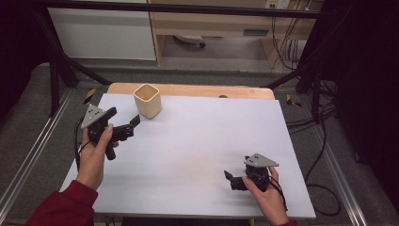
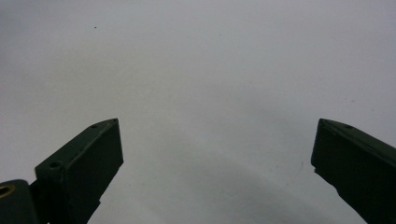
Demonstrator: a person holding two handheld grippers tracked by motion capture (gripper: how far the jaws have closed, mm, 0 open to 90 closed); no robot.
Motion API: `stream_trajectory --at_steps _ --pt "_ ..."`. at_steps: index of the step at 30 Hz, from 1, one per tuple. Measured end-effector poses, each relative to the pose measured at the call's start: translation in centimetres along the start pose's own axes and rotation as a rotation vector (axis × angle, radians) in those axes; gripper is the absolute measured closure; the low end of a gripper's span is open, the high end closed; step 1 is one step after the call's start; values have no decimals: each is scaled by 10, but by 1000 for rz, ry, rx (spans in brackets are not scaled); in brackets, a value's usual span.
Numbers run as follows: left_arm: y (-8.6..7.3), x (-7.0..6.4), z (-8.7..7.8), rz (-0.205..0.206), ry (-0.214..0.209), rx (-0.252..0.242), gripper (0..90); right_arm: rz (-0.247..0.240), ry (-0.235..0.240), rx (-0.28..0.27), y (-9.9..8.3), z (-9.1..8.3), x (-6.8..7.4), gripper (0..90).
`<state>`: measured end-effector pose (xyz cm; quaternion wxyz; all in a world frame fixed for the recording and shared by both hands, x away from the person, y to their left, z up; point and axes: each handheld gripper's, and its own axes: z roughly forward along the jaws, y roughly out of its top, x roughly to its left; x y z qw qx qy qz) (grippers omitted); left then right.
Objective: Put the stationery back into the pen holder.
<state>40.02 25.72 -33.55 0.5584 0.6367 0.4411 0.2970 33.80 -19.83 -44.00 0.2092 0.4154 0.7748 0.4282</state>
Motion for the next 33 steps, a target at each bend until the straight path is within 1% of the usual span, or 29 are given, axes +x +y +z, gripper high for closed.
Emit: stream_trajectory --at_steps 4,7,15,18,24,33 --pt "-6 -4 -6 8 15 -13 40 3 6 1 0 0 1 28" --pt "-12 -7 -8 11 10 -8 38 3 6 0 0 0 1 28" --pt "-27 -15 -10 3 -23 29 37 2 5 1 0 0 0 28" --pt "-33 -17 -11 -6 -27 37 37 0 6 1 0 0 0 28" --pt "-43 -20 -13 -7 -25 55 41 0 6 3 0 0 1 28" --pt "-58 -26 -14 -13 -45 87 42 -3 6 4 0 0 1 28"
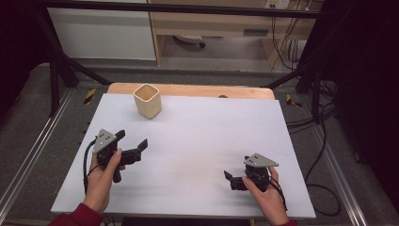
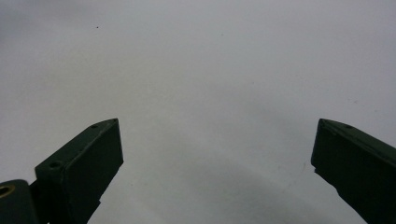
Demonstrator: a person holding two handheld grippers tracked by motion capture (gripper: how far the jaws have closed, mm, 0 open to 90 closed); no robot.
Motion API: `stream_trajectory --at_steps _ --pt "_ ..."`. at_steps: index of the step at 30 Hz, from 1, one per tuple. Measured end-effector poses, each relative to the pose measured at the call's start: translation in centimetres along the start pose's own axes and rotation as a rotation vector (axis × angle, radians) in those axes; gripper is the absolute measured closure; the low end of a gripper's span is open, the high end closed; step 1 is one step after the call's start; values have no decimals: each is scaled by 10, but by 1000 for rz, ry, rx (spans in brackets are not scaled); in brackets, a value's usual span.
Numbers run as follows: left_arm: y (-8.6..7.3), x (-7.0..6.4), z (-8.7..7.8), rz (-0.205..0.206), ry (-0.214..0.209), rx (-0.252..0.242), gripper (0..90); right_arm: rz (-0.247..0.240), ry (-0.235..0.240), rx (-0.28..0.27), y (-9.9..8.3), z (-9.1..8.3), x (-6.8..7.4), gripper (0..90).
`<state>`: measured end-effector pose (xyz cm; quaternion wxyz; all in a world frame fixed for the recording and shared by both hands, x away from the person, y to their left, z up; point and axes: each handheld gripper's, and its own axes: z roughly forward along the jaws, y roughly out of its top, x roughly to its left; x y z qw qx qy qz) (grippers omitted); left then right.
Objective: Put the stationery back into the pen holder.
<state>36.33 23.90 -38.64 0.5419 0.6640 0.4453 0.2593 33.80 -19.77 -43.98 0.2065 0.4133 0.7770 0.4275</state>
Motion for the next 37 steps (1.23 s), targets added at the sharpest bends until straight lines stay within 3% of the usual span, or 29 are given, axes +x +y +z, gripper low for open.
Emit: stream_trajectory --at_steps 11,17,23,28,30,33,37 --pt "-21 -12 6 -21 -51 80 53 0 3 1 0 0 1 28" --pt "-32 -15 6 -23 -44 112 58 -1 3 1 0 0 1 28" --pt "-43 -18 3 -53 -33 148 69 -5 3 3 0 1 1 28" --pt "-53 -22 -2 -4 3 192 75 -5 -3 -1 0 0 -1 28" --pt "-58 -24 -5 41 33 226 72 -2 -8 -1 0 -1 -3 29" --pt "-62 -23 -9 37 39 247 72 3 -27 -7 0 -3 -9 30" --pt "-65 -17 -13 64 91 253 71 20 -127 21 -3 -8 -27 33"
